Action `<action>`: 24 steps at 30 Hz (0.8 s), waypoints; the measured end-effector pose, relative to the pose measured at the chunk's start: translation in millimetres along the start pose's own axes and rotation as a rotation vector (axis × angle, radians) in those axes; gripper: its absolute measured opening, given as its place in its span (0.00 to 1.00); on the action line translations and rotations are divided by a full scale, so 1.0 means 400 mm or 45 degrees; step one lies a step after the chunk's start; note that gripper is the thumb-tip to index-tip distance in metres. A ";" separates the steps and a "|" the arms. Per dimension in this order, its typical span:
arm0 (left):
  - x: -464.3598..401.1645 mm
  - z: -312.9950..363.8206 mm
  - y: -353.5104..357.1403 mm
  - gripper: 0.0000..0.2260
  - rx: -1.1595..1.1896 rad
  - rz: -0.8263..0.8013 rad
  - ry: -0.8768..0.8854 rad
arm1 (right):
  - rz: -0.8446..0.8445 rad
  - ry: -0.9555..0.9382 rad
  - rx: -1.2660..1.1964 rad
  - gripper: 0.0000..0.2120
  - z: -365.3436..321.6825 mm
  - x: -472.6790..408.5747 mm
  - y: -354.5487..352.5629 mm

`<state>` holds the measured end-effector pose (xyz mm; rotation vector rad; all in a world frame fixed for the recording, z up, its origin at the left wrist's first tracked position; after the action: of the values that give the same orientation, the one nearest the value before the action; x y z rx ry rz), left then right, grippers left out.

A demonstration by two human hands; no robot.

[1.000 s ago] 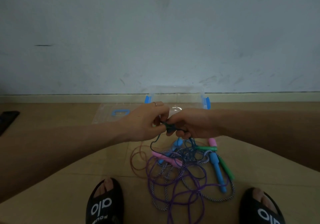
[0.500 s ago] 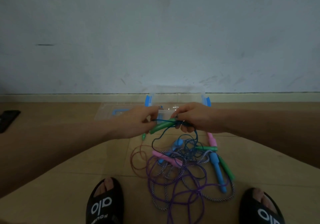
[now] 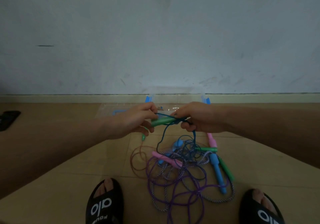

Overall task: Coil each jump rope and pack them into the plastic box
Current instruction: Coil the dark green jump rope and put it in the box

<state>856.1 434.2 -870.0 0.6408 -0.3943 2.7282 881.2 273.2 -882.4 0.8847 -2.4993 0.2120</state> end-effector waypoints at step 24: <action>0.001 0.012 0.007 0.07 0.379 0.005 -0.084 | 0.196 -0.056 -0.370 0.10 0.003 -0.023 -0.023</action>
<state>856.6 430.0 -866.1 0.8070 -0.0008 2.8000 892.8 271.0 -888.0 0.5853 -2.5542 -0.1203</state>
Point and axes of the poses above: each hand's wrist, its own x-axis away from the middle knuckle, its own y-axis out of the palm, z = x × y, the point moved 7 cm from there along -x, towards the middle knuckle, and after that the axes turned 4 degrees about -y, right-handed, at the moved point
